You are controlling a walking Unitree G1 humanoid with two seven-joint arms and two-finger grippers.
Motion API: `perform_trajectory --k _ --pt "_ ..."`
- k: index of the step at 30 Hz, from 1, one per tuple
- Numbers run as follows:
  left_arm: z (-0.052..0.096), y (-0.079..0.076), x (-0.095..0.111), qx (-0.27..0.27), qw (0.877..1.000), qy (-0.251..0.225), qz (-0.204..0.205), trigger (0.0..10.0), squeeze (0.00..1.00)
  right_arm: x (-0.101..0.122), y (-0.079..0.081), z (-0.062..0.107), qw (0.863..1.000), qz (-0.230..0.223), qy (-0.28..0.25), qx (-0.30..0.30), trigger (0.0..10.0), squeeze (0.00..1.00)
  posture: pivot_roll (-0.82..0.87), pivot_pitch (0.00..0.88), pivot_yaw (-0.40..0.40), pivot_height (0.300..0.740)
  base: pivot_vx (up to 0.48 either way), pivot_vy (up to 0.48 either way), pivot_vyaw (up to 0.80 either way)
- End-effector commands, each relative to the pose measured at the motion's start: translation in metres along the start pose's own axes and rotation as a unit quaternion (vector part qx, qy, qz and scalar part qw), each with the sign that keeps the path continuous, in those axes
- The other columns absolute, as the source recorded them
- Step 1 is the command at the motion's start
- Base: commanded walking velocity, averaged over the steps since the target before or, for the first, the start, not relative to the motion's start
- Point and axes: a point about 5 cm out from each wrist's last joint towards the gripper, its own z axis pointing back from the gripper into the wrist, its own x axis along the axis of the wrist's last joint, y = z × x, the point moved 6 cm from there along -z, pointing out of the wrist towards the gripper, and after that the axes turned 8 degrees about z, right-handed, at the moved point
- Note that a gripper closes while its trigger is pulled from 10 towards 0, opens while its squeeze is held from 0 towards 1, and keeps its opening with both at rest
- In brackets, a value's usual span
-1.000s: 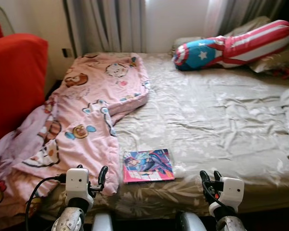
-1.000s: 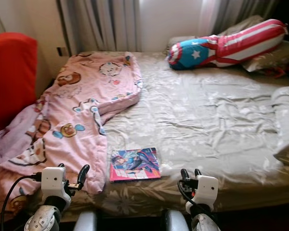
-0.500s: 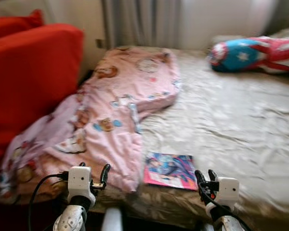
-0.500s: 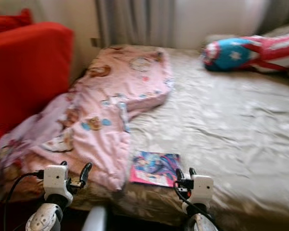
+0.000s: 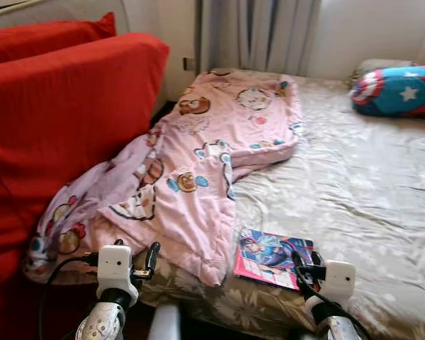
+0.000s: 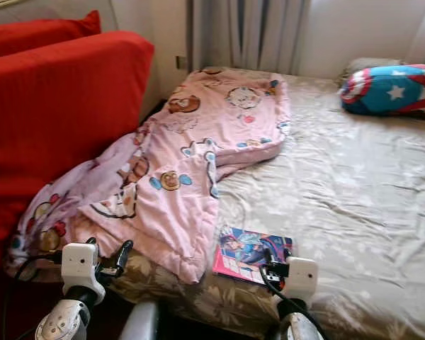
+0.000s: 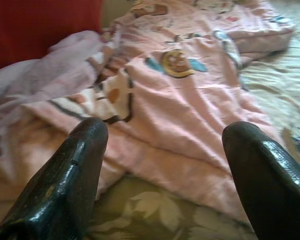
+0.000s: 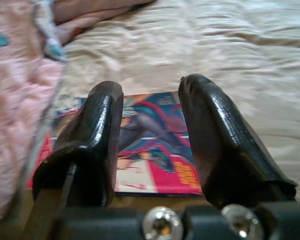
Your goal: Clean up the room
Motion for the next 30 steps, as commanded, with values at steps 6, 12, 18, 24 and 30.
perform_trajectory --k 6,12,18,24,30 --pt "0.000 -0.003 0.004 -0.009 1.000 -0.002 -0.006 10.0 0.00 -0.010 -0.025 -0.016 0.997 -0.032 0.038 -0.055 10.0 0.00 0.06 0.018 -0.033 0.587 0.265 0.000 0.00" --pt "0.000 -0.003 0.006 -0.011 1.000 -0.005 -0.009 10.0 0.00 -0.009 -0.030 -0.028 0.996 -0.043 0.047 -0.065 10.0 0.00 0.07 0.028 -0.029 0.587 0.278 0.000 0.00" --pt "0.002 -0.003 0.008 -0.015 1.000 -0.004 -0.012 10.0 0.00 -0.016 -0.027 -0.038 0.995 -0.052 0.067 -0.059 10.0 0.00 0.09 0.040 -0.018 0.587 0.308 0.000 0.00" --pt "0.004 0.000 0.009 -0.015 1.000 -0.003 -0.017 10.0 0.00 -0.014 -0.024 -0.044 0.995 -0.055 0.068 -0.057 10.0 0.00 0.10 0.040 -0.012 0.587 0.331 0.000 0.00" --pt "0.006 0.001 0.010 -0.014 1.000 -0.002 -0.019 10.0 0.00 -0.014 -0.024 -0.047 0.994 -0.057 0.070 -0.059 10.0 0.00 0.10 0.049 -0.005 0.587 0.113 0.000 0.00"
